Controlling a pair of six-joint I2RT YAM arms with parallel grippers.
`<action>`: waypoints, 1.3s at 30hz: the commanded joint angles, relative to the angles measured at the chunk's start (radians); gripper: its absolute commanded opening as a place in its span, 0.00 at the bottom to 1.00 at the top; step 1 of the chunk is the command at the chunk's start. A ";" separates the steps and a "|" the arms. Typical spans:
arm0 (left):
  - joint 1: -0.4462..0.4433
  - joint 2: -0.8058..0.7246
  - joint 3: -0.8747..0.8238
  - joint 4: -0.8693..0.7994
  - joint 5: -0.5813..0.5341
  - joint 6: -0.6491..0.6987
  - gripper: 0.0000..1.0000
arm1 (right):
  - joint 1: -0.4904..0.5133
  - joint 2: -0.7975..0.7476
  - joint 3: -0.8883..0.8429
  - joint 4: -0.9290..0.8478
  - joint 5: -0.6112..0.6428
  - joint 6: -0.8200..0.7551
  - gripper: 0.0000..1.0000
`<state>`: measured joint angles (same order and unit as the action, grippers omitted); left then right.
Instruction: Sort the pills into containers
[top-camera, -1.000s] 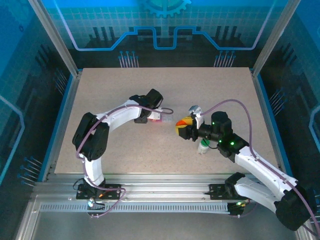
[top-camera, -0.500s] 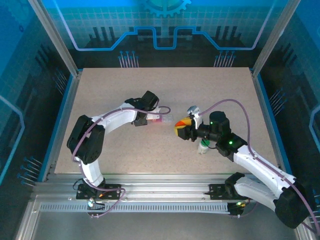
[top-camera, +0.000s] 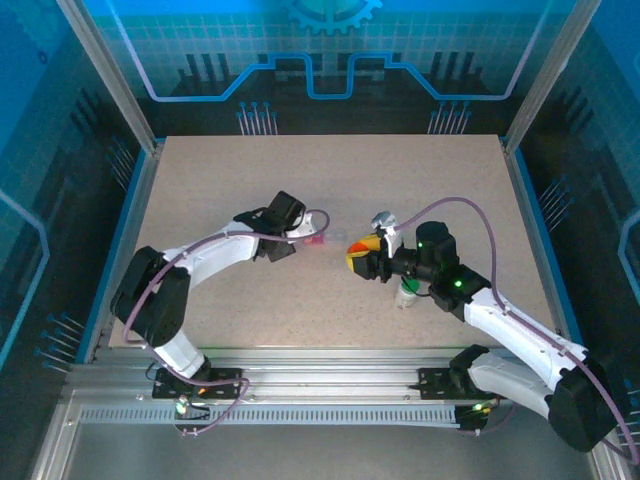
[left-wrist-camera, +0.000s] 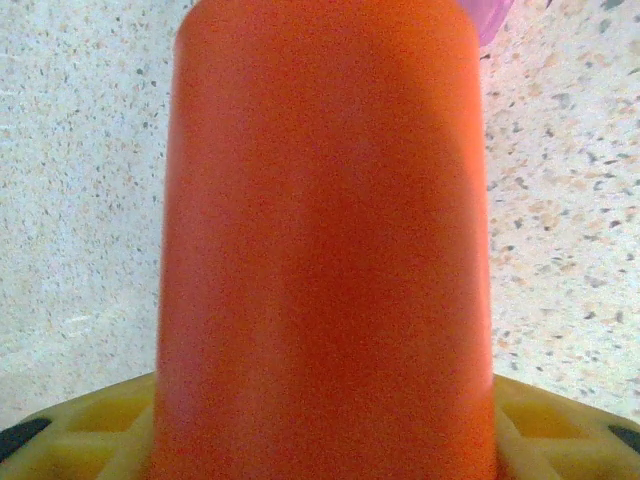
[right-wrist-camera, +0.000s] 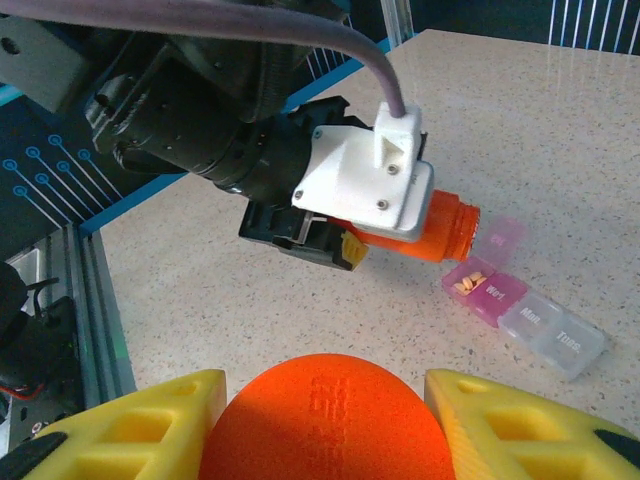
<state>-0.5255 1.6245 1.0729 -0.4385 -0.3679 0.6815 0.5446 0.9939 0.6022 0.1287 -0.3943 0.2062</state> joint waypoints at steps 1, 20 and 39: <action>0.009 -0.099 -0.058 0.122 0.064 -0.109 0.06 | 0.015 0.000 0.021 0.051 -0.030 0.006 0.24; 0.001 -0.628 -0.709 1.480 0.624 -0.640 0.08 | 0.015 -0.091 0.330 -0.147 -0.029 0.031 0.23; -0.077 -0.425 -0.628 1.616 0.817 -0.740 0.07 | 0.017 0.060 0.350 0.227 -0.109 0.076 0.22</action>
<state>-0.5896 1.1980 0.3954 1.2354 0.4149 -0.0376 0.5453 1.0416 0.9333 0.2623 -0.4526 0.2733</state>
